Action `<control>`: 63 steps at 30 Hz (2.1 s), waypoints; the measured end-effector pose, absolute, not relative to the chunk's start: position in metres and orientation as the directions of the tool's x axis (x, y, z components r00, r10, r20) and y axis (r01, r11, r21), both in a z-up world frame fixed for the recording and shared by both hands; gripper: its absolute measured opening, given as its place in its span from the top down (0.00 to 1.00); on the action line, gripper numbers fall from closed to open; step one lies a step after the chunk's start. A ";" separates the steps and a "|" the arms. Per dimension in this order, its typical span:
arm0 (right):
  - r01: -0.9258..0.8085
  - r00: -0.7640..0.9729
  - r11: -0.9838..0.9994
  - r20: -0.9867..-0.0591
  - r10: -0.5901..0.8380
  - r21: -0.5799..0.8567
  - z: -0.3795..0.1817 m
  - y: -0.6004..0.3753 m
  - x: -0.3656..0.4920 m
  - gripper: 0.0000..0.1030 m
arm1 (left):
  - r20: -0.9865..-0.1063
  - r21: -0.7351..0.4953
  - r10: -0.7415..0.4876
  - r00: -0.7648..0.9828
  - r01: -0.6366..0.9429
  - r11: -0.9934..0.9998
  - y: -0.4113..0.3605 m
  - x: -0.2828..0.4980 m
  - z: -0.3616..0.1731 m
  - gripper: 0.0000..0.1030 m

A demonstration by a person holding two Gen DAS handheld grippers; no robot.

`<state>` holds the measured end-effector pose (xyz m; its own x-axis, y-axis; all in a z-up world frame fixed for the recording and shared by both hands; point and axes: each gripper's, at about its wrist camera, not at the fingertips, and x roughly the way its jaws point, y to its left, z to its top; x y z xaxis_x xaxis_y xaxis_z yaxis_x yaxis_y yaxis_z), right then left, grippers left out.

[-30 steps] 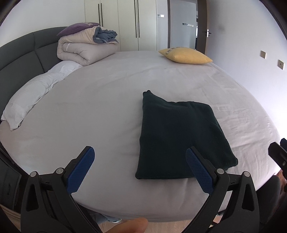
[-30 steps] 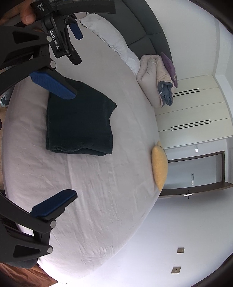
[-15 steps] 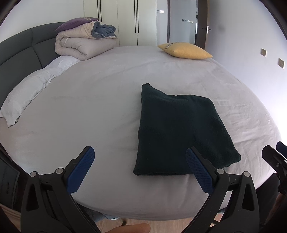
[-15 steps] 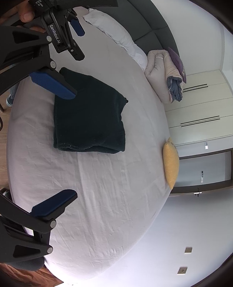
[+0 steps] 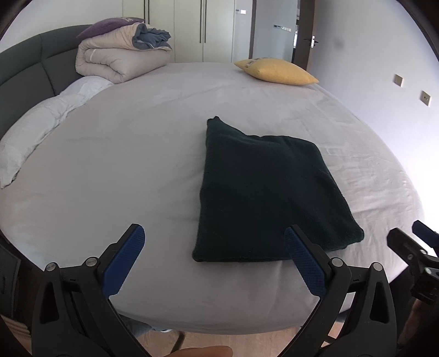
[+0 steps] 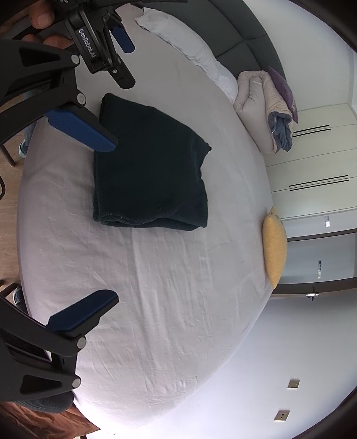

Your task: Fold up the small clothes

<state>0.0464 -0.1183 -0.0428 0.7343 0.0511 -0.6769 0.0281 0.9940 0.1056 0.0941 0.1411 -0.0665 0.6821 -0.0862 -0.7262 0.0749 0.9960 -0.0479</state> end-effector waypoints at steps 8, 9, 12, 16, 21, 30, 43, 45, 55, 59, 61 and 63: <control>0.059 0.697 0.994 -0.717 0.027 0.095 -0.055 -0.121 0.052 0.00 | -0.734 -0.046 -0.081 0.674 0.070 0.996 0.138 0.094 -0.073 0.00; 0.058 0.697 0.994 -0.717 0.026 0.093 -0.055 -0.121 0.052 0.00 | -0.734 -0.046 -0.081 0.674 0.069 0.997 0.137 0.095 -0.074 0.00; 0.056 0.693 0.995 -0.720 0.023 0.086 -0.057 -0.122 0.052 0.00 | -0.734 -0.046 -0.081 0.674 0.070 0.996 0.137 0.095 -0.074 0.00; 0.055 0.690 0.995 -0.724 0.026 0.089 -0.057 -0.123 0.053 0.00 | -0.735 -0.045 -0.081 0.674 0.071 0.996 0.137 0.096 -0.074 0.00; 0.056 0.690 0.994 -0.723 0.030 0.094 -0.057 -0.125 0.053 0.00 | -0.735 -0.044 -0.078 0.674 0.067 0.997 0.136 0.094 -0.075 0.00; 0.056 0.690 0.994 -0.723 0.029 0.093 -0.056 -0.124 0.052 0.00 | -0.735 -0.044 -0.077 0.674 0.066 0.997 0.135 0.092 -0.075 0.00; 0.054 0.687 0.994 -0.726 0.033 0.096 -0.058 -0.123 0.051 0.00 | -0.738 -0.043 -0.078 0.671 0.068 0.997 0.133 0.091 -0.077 0.00; 0.055 0.687 0.994 -0.726 0.033 0.097 -0.058 -0.123 0.051 0.00 | -0.738 -0.044 -0.080 0.670 0.070 0.997 0.133 0.091 -0.077 0.00; 0.057 0.686 0.993 -0.727 0.034 0.100 -0.058 -0.122 0.050 0.00 | -0.740 -0.043 -0.083 0.668 0.076 0.996 0.133 0.092 -0.077 0.00; 0.057 0.685 0.993 -0.728 0.035 0.101 -0.058 -0.122 0.050 0.00 | -0.740 -0.042 -0.082 0.668 0.076 0.996 0.133 0.092 -0.077 0.00; 0.056 0.684 0.993 -0.729 0.037 0.103 -0.060 -0.122 0.050 0.00 | -0.740 -0.042 -0.082 0.667 0.075 0.996 0.133 0.091 -0.077 0.00; 0.055 0.683 0.993 -0.730 0.039 0.105 -0.061 -0.122 0.050 0.00 | -0.740 -0.043 -0.082 0.667 0.075 0.996 0.133 0.091 -0.077 0.00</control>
